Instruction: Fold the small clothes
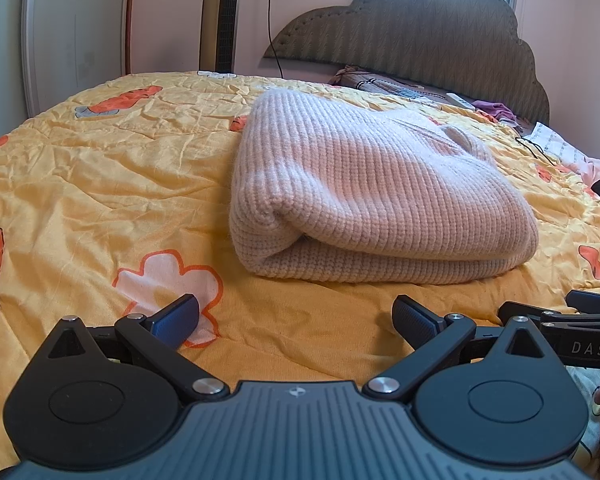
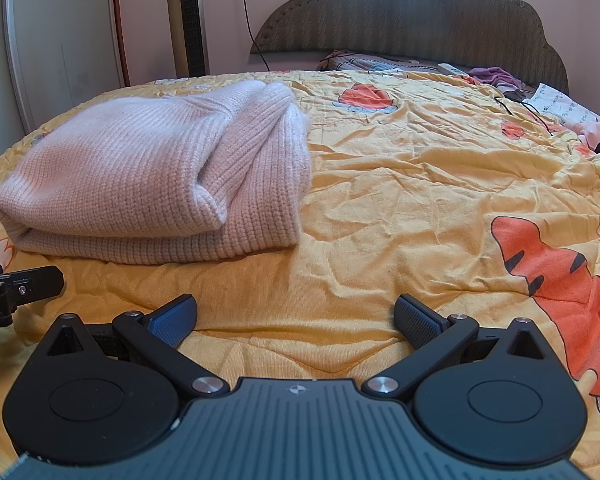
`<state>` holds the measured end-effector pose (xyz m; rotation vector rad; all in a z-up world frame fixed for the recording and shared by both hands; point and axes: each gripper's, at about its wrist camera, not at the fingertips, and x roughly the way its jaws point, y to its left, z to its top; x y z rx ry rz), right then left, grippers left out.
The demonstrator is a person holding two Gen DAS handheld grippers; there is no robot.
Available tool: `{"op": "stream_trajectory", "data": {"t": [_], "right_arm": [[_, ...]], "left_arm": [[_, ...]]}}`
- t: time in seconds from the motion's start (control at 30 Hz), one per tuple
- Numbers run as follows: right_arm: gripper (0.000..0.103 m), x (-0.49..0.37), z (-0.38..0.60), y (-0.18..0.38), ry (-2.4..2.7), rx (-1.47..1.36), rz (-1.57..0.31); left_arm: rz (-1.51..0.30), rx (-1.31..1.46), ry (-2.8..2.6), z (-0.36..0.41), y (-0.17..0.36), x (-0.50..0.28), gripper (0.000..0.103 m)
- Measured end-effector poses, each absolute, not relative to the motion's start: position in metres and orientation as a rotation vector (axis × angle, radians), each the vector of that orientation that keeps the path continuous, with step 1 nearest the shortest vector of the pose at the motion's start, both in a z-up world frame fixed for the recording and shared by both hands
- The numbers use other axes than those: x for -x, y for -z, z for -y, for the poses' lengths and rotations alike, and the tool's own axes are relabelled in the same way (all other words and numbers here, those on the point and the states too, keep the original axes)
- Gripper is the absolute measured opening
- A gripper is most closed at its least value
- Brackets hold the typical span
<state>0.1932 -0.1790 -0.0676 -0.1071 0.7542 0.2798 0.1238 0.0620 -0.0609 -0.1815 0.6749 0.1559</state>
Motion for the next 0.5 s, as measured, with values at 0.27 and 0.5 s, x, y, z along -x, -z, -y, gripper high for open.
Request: {"op": "stream_trajectory", "data": {"t": [0.27,0.5], "right_arm": [[0.103,-0.1933,0.1789,0.0676,-0.279,0.108,-0.754],[0.103,-0.1930,0.1787,0.0675,-0.279,0.108,-0.755]], "left_arm": [[-0.677,0.186,-0.161,-0.0629,0.0607,-0.1239,0.103],[-0.708,0.164,-0.169,-0.0568,0.0582,-0.1272,0.103]]}}
